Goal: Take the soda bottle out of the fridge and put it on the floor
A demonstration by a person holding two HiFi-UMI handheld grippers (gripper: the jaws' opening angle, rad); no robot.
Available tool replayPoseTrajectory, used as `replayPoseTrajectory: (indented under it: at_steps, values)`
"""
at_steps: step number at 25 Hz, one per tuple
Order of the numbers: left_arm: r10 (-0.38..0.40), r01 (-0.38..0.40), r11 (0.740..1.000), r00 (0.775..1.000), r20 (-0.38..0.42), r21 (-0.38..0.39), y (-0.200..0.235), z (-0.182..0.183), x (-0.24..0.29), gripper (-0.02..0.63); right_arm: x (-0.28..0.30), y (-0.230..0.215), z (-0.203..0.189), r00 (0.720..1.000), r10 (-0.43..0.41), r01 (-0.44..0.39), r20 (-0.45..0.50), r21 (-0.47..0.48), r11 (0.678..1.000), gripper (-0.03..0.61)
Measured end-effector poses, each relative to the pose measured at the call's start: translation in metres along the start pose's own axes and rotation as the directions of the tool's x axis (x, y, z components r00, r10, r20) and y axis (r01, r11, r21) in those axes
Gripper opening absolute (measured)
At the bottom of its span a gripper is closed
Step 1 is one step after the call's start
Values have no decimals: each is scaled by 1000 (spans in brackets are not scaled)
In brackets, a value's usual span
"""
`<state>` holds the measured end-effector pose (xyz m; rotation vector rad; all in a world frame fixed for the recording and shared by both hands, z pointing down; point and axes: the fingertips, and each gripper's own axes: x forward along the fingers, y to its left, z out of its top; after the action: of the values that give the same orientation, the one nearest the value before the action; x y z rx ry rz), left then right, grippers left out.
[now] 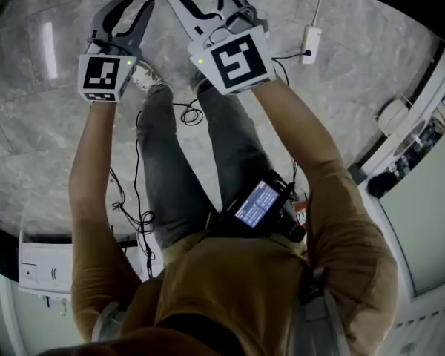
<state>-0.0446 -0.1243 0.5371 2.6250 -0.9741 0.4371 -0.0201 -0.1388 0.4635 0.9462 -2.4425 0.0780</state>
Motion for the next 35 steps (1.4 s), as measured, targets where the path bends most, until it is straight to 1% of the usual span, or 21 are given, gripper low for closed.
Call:
replayPoseTrajectory:
  at_steps: [2, 3, 6, 8, 12, 17, 19, 21, 23, 26, 31, 35]
  values:
    - [7, -7, 1000, 1000, 2, 7, 1, 17, -7, 112, -6, 1, 14, 1000, 0, 0, -5, 11, 1000, 2]
    - [12, -12, 1000, 1000, 0, 12, 1, 24, -10, 96, -9, 1, 21, 1000, 0, 0, -5, 13, 1000, 2]
    - [44, -44, 999, 999, -2, 12, 5, 44, -23, 20, -22, -4, 43, 1000, -14, 14, 0, 18, 1000, 2]
    - [64, -64, 998, 998, -2, 1, 6, 56, -36, 3, -32, -6, 58, 1000, -30, 30, 0, 20, 999, 2]
    - [74, -74, 997, 997, -31, 4, 8, 73, -60, 3, -47, -14, 89, 997, -72, 71, 15, 56, 996, 2]
    - [90, -90, 996, 995, -40, 1, -3, 114, -73, 3, -86, -31, 117, 992, -124, 122, 17, 81, 989, 2]
    - [100, -100, 995, 995, -27, -4, -11, 139, -82, 3, -107, -35, 130, 990, -144, 142, 13, 83, 986, 2]
    - [103, -103, 995, 995, -3, -12, -19, 171, -97, 3, -131, -36, 152, 985, -169, 167, 21, 86, 982, 2]
    - [97, -97, 995, 995, 28, -14, -26, 202, -108, 3, -154, -40, 173, 979, -200, 196, 26, 109, 974, 2]
    - [92, -91, 996, 994, 56, -14, -36, 241, -123, 3, -183, -42, 194, 974, -228, 224, 14, 134, 965, 2]
    - [90, -89, 996, 994, 56, -15, -68, 291, -155, 3, -235, -46, 223, 964, -267, 260, 18, 164, 952, 2]
    - [101, -99, 995, 992, 81, -30, -92, 332, -180, 3, -271, -57, 251, 953, -298, 284, 50, 193, 939, 0]
